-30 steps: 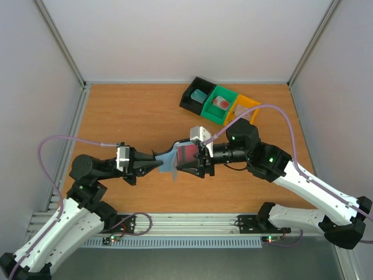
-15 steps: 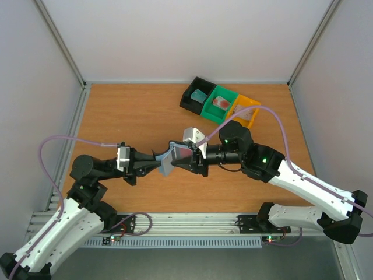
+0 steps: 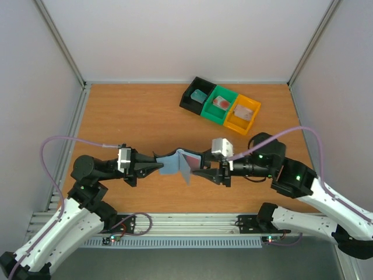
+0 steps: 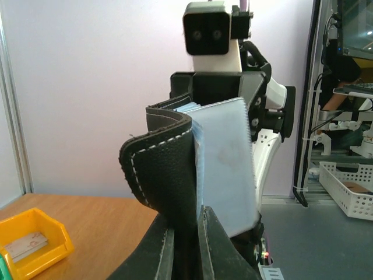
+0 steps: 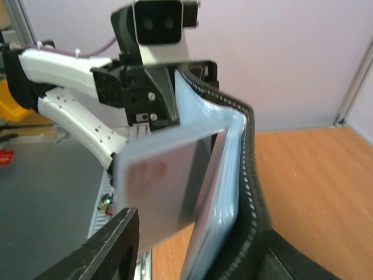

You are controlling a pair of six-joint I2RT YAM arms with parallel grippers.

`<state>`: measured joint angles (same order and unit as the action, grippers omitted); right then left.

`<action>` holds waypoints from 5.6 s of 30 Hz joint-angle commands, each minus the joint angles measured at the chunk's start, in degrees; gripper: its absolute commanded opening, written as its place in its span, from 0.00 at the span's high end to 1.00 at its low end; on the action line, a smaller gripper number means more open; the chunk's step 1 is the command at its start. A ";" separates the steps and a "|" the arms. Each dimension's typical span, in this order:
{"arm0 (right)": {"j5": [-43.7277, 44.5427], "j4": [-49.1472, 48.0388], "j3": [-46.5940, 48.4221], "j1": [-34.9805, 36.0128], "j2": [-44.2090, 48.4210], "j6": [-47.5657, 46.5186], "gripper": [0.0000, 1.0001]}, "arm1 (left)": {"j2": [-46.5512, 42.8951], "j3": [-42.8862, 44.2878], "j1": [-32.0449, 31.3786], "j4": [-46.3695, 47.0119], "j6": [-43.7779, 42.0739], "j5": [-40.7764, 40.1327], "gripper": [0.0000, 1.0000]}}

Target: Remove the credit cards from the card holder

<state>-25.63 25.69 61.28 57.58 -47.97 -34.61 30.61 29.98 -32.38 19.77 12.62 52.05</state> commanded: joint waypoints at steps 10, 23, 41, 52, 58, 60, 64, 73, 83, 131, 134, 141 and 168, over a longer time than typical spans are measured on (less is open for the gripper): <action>3.08 0.53 0.64 0.51 -2.69 -0.28 0.29 | -0.72 -0.44 0.04 2.30 -0.36 1.48 1.00; 0.41 10.76 2.08 -1.77 4.77 -5.43 0.15 | -1.23 -1.24 0.04 3.81 -0.31 2.48 1.00; 13.52 7.60 5.32 -4.06 2.37 1.80 0.50 | -1.37 -1.05 0.04 3.56 -0.32 2.67 1.00; 13.19 8.35 6.03 -5.32 -0.95 1.69 0.40 | -1.47 -1.15 -0.02 3.78 -0.05 2.88 1.00; 2.91 8.23 6.07 -11.60 -2.17 2.82 0.25 | -1.26 -1.15 -0.05 4.07 0.03 2.95 1.00; -1.94 8.48 6.13 -12.56 -3.57 2.52 0.21 | -1.24 -1.04 -0.05 4.22 0.03 3.04 1.00; -8.94 8.27 6.52 -13.07 -7.08 1.77 0.18 | -1.24 -0.74 -0.05 4.06 0.03 3.29 1.00; -16.06 4.40 7.22 -13.05 -11.82 1.56 0.18 | -0.76 -0.66 -0.05 4.38 -0.02 3.46 1.00; -27.16 1.30 8.68 -13.02 -16.16 3.96 0.65 | -0.38 -0.80 -0.12 2.07 2.32 -2.49 1.00; -9.33 7.82 8.74 -7.66 -15.40 9.74 0.60 | 0.92 -2.69 0.30 -0.13 6.07 -1.99 1.00; -9.69 7.79 8.23 -7.66 -15.65 9.38 0.80 | 0.91 -2.73 0.30 -0.26 6.39 -1.75 1.00; -1.00 10.79 7.33 -12.91 -12.59 13.87 0.99 | 0.11 -3.24 0.38 -4.68 5.12 -13.27 0.63; 7.66 15.60 20.74 -2.99 -27.28 16.37 0.99 | 1.14 -5.52 -1.63 -7.15 4.13 -11.51 0.66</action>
<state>-0.84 50.61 83.24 54.48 -79.48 -14.48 32.49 25.58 -33.85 12.84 15.18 43.03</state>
